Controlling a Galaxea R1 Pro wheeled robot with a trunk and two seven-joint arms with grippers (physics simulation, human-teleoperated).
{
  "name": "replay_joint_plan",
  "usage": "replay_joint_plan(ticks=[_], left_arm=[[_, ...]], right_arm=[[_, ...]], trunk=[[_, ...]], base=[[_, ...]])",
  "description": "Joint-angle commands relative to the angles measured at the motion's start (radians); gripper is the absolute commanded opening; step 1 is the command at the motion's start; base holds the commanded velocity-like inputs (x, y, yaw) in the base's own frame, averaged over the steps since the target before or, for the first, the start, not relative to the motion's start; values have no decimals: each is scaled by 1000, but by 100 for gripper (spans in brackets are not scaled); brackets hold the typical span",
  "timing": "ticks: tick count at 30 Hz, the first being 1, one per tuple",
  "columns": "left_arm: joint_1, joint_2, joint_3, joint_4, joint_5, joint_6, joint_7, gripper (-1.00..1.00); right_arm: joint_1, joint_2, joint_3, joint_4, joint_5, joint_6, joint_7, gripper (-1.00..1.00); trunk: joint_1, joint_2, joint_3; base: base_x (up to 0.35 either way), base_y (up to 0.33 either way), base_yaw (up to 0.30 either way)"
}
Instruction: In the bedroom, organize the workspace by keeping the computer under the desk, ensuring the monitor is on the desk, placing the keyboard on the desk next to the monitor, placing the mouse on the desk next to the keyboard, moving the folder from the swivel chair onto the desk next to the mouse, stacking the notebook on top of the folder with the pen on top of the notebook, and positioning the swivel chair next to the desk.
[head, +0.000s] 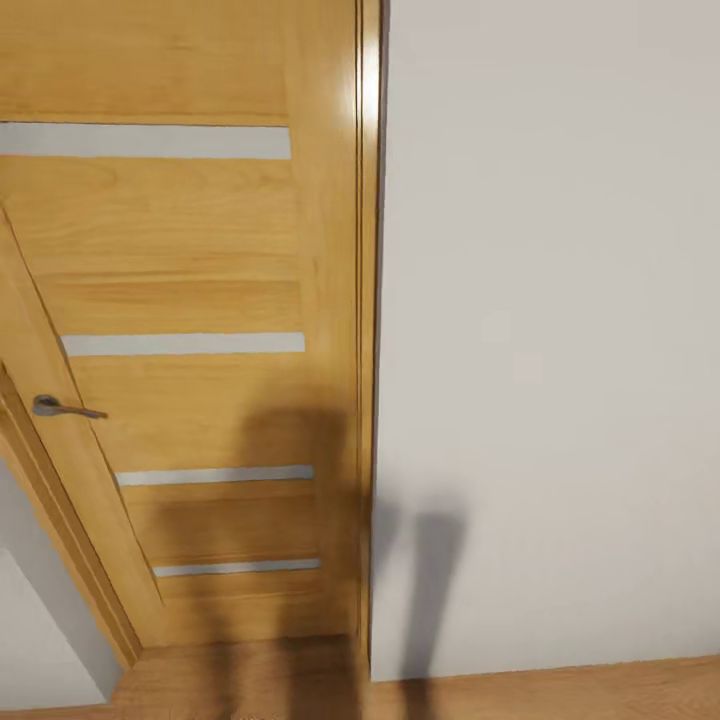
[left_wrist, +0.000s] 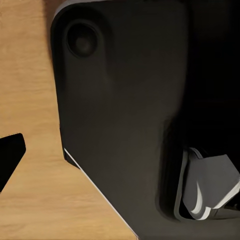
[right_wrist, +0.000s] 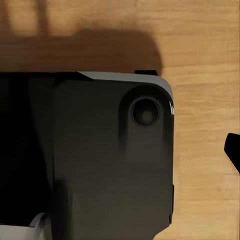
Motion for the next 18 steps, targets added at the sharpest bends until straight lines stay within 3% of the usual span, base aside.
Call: replay_joint_plan(ticks=[1, 18], left_arm=[[0, 0, 0, -11, 0, 1, 1, 100], [0, -7, -2, -83, 0, -1, -5, 100]], right_arm=[[-1, 0, 0, 1, 0, -5, 1, 100], [-1, 2, 0, -26, 0, -17, 1, 100]], trunk=[[0, -1, -1], [0, -1, -1]], base=[[0, 0, 263], [0, 0, 263]])
